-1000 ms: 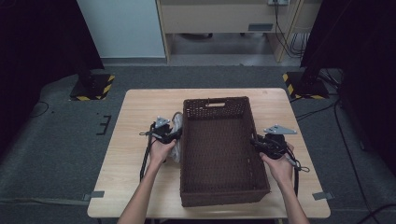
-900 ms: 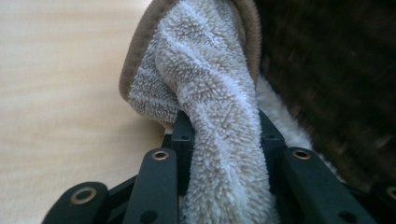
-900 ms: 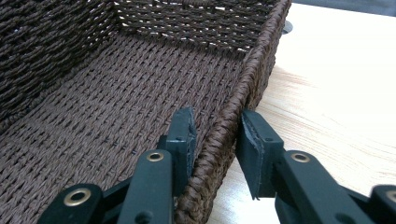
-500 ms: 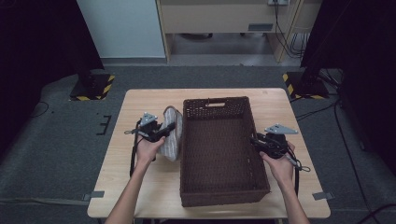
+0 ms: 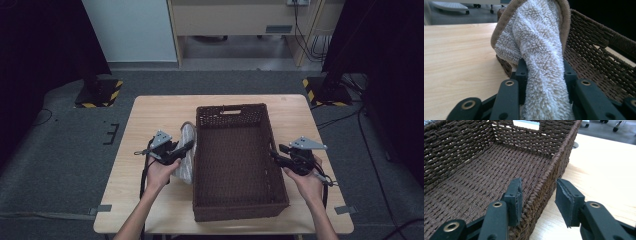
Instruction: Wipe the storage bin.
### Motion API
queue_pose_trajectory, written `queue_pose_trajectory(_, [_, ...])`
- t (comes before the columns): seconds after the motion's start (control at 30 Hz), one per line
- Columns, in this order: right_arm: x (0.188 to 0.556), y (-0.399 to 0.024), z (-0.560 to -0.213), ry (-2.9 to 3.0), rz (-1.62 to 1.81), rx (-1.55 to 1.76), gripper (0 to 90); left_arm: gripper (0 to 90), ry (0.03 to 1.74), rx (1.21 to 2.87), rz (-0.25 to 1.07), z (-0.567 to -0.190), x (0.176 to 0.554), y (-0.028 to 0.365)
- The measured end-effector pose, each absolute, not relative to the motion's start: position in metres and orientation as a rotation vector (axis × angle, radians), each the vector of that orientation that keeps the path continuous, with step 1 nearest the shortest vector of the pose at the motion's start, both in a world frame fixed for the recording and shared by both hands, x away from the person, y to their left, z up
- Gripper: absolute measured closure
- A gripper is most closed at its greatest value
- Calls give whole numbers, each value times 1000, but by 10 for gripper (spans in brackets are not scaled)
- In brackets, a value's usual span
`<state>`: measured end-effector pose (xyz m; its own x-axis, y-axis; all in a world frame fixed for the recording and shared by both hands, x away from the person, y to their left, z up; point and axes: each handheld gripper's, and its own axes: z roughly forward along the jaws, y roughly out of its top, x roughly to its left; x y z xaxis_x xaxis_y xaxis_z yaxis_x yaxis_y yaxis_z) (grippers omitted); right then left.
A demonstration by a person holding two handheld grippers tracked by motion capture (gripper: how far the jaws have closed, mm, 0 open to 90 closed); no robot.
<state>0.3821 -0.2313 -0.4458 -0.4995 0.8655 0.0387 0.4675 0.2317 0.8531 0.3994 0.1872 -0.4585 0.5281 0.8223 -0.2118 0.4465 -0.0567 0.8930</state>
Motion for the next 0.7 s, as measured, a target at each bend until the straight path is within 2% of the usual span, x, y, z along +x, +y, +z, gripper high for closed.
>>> queue_pose_trajectory(0.1, [382,-228,-447,2096,1186,1228,625,669,1116,1729,405,-473,396,185])
queue_pose_trajectory(0.3, [382,-228,-450,2072,1216,1236,627,669,1174,1735,357,-504,394,186])
queue_pose_trajectory(0.7, [383,-225,-450,2056,1205,1263,618,669,1229,1794,382,-517,398,184])
